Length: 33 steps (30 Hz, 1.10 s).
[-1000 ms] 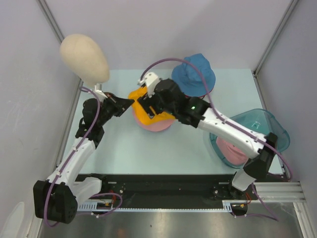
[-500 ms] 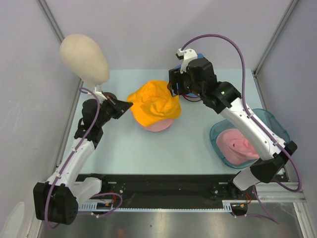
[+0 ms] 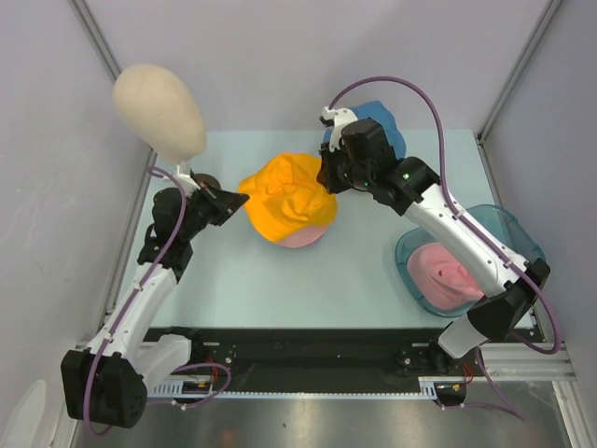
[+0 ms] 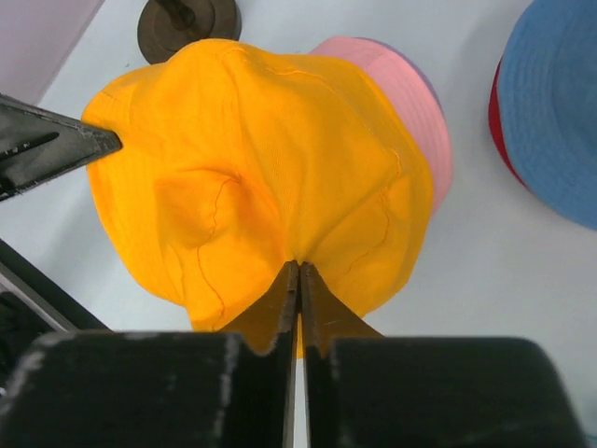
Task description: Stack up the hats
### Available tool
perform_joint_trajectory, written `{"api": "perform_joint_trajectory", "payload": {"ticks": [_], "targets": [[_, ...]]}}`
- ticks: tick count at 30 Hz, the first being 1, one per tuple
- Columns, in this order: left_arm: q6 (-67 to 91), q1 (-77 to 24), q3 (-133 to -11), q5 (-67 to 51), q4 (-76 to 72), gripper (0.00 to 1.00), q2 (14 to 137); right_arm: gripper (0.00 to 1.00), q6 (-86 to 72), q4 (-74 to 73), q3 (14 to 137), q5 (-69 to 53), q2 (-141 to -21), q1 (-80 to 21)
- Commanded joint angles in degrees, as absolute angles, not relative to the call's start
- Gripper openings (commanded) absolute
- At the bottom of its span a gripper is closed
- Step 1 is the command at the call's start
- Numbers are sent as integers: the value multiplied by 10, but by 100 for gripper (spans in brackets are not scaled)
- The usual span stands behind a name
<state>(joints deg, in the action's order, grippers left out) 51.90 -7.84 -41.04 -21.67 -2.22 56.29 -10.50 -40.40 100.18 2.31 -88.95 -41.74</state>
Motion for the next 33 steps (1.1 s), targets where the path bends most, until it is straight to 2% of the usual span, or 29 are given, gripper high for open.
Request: {"api": "perform_joint_trajectory", "payload": {"ticks": [1, 14, 21, 29, 30, 31, 32, 33], "targets": [[512, -70, -429, -223, -31, 0, 551, 0, -105, -407, 1012, 34, -897, -413], [540, -69, -454, -228, 56, 0, 519, 0, -77, -480, 1139, 73, -928, -453], [476, -27, -410, -200, 75, 0, 516, 0, -76, -468, 1130, 62, -969, -476], [436, -26, -370, -256, 2, 0, 589, 0, -75, -453, 1107, 76, -994, -478], [433, -26, -367, -259, -27, 0, 599, 3, -79, -451, 1103, 75, -991, -476], [432, -26, -368, -262, -30, 0, 620, 12, -81, -451, 1101, 73, -992, -475], [431, -26, -368, -278, -39, 0, 633, 24, -85, -452, 1102, 69, -990, -472], [432, -26, -367, -287, -67, 0, 642, 47, -92, -452, 1102, 52, -986, -462]]}}
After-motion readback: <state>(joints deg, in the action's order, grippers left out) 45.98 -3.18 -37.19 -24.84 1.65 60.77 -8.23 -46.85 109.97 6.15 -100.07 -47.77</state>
